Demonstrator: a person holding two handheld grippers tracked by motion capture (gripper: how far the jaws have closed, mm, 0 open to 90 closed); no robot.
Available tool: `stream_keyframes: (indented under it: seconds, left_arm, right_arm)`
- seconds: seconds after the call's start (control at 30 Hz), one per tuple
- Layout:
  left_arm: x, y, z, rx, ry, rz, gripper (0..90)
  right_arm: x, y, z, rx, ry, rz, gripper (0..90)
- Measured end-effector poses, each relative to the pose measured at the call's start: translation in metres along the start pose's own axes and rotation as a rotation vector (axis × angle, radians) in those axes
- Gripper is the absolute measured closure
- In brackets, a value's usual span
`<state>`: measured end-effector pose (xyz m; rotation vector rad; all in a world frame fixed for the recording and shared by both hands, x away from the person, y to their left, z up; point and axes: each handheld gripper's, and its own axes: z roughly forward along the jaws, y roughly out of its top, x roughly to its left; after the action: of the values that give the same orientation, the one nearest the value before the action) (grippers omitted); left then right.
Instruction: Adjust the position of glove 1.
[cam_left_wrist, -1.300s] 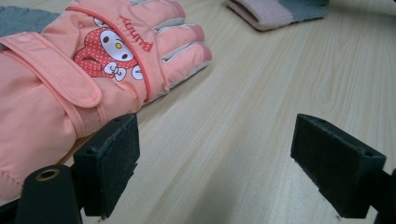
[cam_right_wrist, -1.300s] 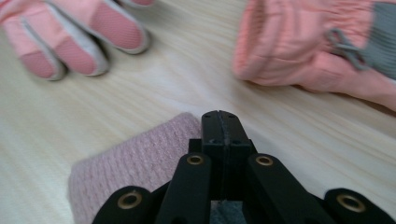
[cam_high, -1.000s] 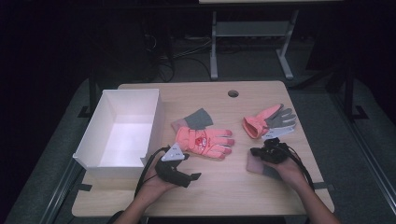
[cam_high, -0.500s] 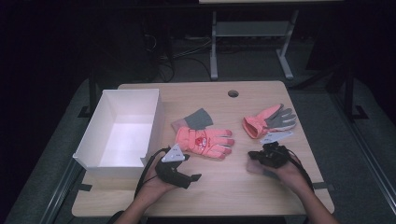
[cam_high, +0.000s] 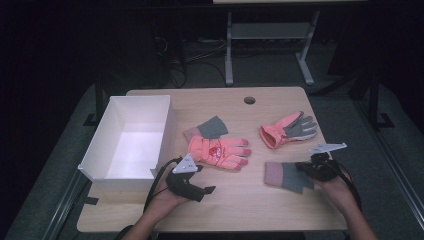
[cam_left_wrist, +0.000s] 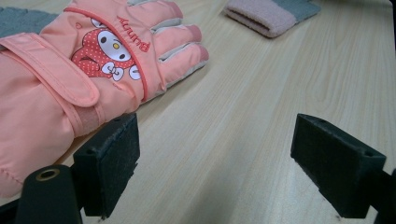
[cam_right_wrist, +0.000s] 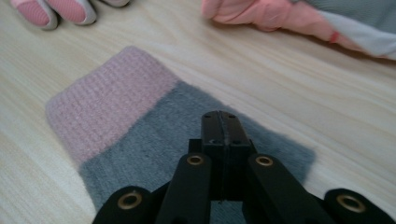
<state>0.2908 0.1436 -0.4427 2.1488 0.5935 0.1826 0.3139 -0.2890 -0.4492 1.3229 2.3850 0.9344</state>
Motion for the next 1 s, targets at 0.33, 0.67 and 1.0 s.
stream_keyframes:
  seconds: [0.33, 0.67, 1.0]
  left_arm:
    - [-0.001, 0.0, 0.001, -0.001, 0.0, 0.002, 15.1]
    - [-0.001, 0.0, 0.002, -0.002, -0.005, -0.003, 15.1]
    - [-0.001, 0.0, 0.002, 0.005, -0.007, 0.001, 15.1]
  right_arm:
    - [0.011, 0.003, 0.017, 0.037, 0.036, -0.052, 90.0]
    - [0.05, 0.016, 0.032, 0.043, 0.13, -0.159, 90.0]
    - [0.08, 0.025, 0.044, 0.04, 0.218, -0.251, 90.0]
